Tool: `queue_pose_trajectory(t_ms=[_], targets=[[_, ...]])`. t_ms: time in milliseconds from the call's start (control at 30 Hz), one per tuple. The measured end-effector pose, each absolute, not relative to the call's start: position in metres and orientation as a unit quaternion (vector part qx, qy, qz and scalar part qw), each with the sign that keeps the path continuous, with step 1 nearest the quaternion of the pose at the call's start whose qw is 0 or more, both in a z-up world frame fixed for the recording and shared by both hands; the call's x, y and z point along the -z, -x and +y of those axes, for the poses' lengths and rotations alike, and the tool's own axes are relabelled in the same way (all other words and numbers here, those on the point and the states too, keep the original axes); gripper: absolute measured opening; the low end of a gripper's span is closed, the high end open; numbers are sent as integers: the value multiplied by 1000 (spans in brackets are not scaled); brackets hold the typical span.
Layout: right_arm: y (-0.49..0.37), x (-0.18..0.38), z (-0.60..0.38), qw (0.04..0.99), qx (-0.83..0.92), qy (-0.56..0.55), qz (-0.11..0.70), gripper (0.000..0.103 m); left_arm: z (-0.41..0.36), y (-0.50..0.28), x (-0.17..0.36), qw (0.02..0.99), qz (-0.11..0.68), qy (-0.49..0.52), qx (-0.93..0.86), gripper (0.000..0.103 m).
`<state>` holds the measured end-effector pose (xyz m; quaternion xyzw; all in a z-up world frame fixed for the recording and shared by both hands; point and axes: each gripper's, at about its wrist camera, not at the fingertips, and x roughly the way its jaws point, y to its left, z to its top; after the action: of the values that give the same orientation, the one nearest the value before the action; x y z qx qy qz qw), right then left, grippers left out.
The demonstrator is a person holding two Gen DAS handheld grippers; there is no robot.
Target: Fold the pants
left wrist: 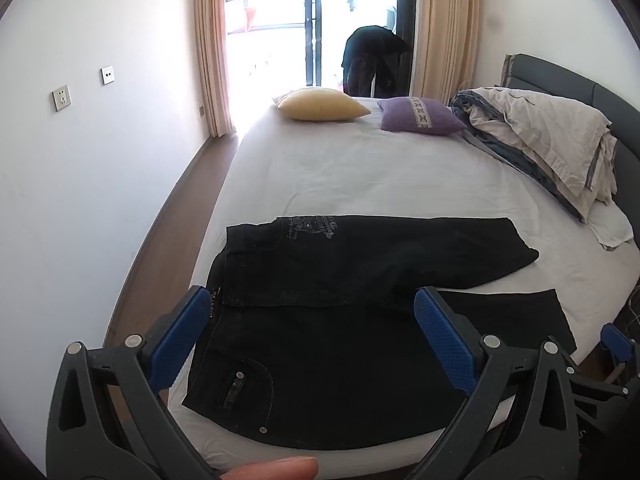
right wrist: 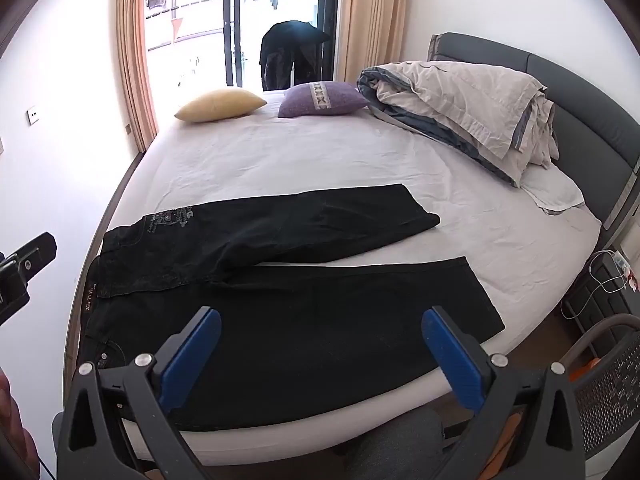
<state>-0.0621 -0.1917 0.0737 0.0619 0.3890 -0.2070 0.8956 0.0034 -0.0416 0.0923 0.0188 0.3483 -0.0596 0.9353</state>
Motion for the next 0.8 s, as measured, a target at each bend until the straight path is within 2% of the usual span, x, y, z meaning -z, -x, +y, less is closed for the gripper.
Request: queue_pose_trajectory(t_ms=[800], targets=[[65,-73,-200,897,205,-60,387,103,-45,-8,-94,934,352,-20,51,103]])
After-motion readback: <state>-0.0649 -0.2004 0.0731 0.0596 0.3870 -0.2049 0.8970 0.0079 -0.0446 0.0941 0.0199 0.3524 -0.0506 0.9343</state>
